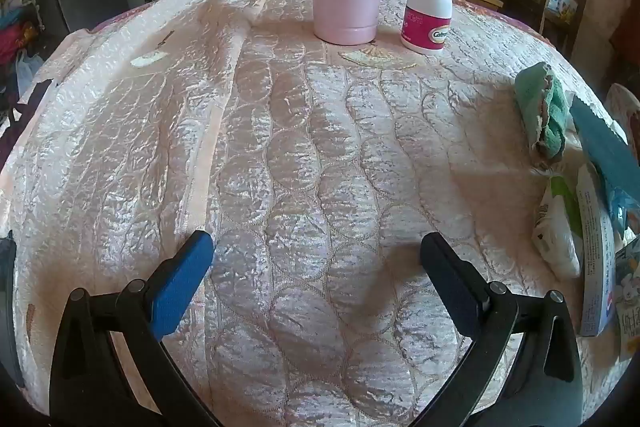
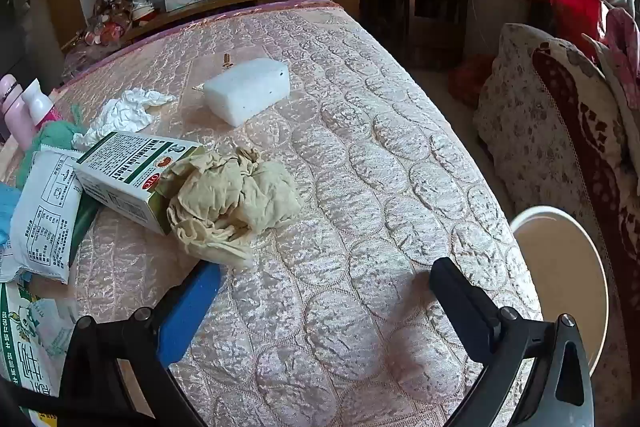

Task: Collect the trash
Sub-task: 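Move both tools over the pile of trash on the bed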

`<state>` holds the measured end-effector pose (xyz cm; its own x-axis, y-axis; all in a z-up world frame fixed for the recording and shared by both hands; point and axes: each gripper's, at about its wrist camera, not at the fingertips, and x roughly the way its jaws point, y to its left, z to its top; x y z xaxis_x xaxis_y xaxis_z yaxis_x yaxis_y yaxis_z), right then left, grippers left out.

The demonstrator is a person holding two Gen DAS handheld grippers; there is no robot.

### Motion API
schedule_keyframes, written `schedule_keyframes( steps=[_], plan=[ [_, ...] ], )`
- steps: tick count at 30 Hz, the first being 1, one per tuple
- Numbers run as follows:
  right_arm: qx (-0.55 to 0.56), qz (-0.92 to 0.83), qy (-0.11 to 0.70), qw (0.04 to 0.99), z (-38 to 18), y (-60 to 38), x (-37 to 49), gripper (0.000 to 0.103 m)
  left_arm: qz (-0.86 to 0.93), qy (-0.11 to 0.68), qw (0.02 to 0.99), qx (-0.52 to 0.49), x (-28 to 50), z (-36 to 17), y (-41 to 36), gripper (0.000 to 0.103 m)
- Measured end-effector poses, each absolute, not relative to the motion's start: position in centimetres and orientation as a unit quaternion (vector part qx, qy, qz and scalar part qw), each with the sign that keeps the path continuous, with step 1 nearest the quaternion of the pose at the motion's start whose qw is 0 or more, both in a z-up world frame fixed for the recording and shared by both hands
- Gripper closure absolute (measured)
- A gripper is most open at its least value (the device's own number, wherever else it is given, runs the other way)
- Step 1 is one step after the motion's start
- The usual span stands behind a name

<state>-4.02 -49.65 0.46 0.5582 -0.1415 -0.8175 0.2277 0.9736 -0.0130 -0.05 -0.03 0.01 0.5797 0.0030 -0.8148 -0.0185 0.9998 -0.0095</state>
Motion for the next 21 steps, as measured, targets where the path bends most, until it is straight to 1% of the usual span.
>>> schedule_keyframes(
  steps=[7,13,17,21],
  plan=[
    [0.047,-0.105,0.458,0.881,0.5,-49.7,-4.0,0.0,0.008,0.476,0.879,-0.011,-1.1,0.5,-0.5,0.001],
    [0.047,-0.105,0.458,0.881,0.5,-49.6,-4.0,0.0,0.01,0.431,0.902,-0.032,-5.3,4.2,-2.6,0.001],
    [0.047,-0.107,0.459,0.881,0.5,-49.6,-4.0,0.0,-0.001,0.396,0.918,-0.008,-8.0,7.1,-5.5,0.001],
    [0.042,-0.079,0.487,0.869,1.0,-49.0,-5.1,0.0,-0.025,0.368,0.929,-0.001,-10.1,9.2,-8.2,0.001]
  ],
)
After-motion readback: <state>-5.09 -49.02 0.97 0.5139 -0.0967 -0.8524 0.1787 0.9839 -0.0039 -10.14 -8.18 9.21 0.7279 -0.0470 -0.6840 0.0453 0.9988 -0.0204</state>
